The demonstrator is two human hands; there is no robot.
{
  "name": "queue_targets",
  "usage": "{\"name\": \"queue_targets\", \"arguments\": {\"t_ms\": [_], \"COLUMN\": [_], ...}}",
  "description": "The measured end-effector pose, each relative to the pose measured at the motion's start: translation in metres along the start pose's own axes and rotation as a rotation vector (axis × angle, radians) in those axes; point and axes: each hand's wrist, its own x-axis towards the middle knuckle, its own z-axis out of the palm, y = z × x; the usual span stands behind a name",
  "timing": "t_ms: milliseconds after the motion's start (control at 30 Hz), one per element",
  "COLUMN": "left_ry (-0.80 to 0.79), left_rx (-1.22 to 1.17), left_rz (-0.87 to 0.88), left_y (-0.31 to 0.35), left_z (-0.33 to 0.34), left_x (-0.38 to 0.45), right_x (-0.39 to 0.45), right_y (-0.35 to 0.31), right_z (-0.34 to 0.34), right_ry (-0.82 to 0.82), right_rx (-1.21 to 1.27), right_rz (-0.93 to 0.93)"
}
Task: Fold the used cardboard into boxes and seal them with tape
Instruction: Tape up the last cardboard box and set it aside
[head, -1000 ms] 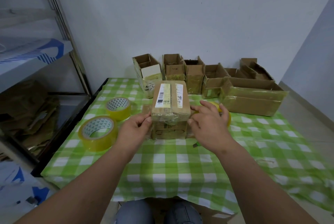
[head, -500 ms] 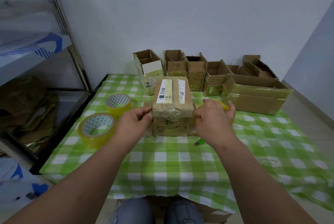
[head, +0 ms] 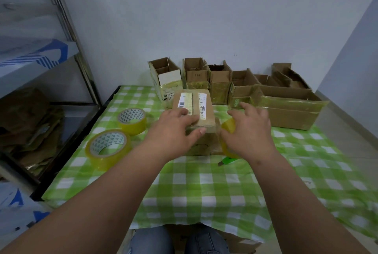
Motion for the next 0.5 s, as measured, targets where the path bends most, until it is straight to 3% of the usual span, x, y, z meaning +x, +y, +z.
{"name": "queue_targets", "arguments": {"t_ms": [133,300,500], "left_ry": [0.037,0.042,-0.007], "left_rx": [-0.075,-0.008,0.053], "left_rz": [-0.101,-0.191,-0.247], "left_y": [0.004,0.025,0.034], "left_z": [0.003,0.002,0.002], "left_x": [0.004,0.015,0.029], "right_x": [-0.001,-0.005,-0.009], "right_y": [0.01,0.012,0.023], "right_z": [-0.004,-0.01,-0.011], "right_ry": [-0.056,-0.175,-0.141], "right_rx": [-0.002,0.16,0.271], "right_rz": [0.04,-0.125,-0.139]}}
